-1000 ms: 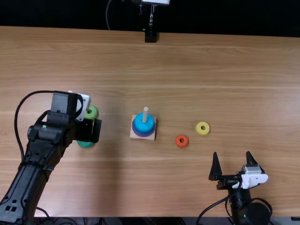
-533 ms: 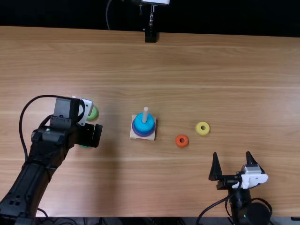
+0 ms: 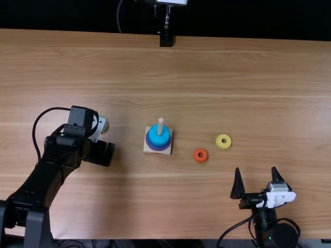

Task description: Build the Hanoi tower: stack the rings onto the peg from bottom to top in this color order: purple, dark blue, light blue, dark green, light green, yellow, orange.

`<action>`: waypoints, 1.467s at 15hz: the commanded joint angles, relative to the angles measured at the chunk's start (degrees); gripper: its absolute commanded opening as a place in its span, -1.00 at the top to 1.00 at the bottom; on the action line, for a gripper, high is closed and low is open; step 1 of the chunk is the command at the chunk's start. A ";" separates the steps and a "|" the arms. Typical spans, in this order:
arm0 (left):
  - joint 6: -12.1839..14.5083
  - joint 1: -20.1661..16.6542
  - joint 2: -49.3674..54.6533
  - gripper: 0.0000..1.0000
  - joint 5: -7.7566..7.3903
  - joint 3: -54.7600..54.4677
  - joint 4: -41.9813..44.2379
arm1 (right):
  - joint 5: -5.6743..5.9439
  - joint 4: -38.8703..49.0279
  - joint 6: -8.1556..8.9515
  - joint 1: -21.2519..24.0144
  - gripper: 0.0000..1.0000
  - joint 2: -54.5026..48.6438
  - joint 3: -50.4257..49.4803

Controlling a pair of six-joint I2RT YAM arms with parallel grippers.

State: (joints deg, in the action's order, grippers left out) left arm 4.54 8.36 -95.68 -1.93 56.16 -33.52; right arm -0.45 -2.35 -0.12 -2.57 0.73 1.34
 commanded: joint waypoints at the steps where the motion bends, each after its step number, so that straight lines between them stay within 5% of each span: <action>1: 0.84 0.34 -2.58 -1.00 -0.18 -0.70 -0.02 | -0.08 0.18 -0.30 0.46 -1.00 -0.73 -0.55; 7: 0.74 0.25 -3.11 -1.00 -0.18 -0.44 -0.13 | -0.08 0.18 -0.30 0.46 -1.00 -0.73 -0.55; 8: 0.63 0.25 -3.02 -0.55 -0.18 -0.53 -0.13 | -0.08 0.18 -0.30 0.55 -1.00 -0.73 -0.55; 9: 0.63 0.25 -3.02 0.27 -0.07 -0.88 0.08 | -0.08 0.18 -0.30 0.46 -1.00 -0.73 -0.55; 10: 0.53 0.08 -2.93 0.86 -0.18 -1.05 0.29 | -0.08 0.18 -0.30 0.55 -1.00 -0.73 -0.55; 11: 0.63 0.08 -2.93 1.00 0.04 -1.05 1.35 | -0.08 0.18 -0.30 0.46 -1.00 -0.73 -0.55; 18: -0.11 0.08 -2.14 1.00 0.14 5.89 1.35 | -0.08 0.18 -0.30 0.46 -1.00 -0.73 -0.55; 22: -0.32 0.17 1.72 1.00 0.56 10.90 -10.99 | -0.08 0.18 -0.30 0.46 -1.00 -0.73 -0.55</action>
State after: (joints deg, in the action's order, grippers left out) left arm 4.34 8.36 -95.94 -1.67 64.93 -44.86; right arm -0.45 -2.37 -0.14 -2.57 0.73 1.34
